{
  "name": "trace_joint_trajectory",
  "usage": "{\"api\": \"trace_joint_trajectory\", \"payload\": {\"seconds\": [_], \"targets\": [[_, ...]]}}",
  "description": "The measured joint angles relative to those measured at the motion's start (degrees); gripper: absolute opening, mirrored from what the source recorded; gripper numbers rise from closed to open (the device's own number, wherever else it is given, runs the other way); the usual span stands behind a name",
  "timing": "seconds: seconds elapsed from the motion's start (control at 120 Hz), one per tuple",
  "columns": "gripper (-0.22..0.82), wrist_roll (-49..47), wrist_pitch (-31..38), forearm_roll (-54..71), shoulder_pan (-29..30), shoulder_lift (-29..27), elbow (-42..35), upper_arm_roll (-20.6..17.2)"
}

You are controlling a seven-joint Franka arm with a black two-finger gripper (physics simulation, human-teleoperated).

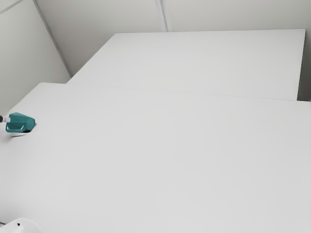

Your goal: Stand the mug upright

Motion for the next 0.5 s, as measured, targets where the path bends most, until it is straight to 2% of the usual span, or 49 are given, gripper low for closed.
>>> {"api": "trace_joint_trajectory", "payload": {"seconds": [0.5], "targets": [[0.60, 3.05, -2.13, -2.22, 0.02, 0.78, -0.03, -2.36]]}}
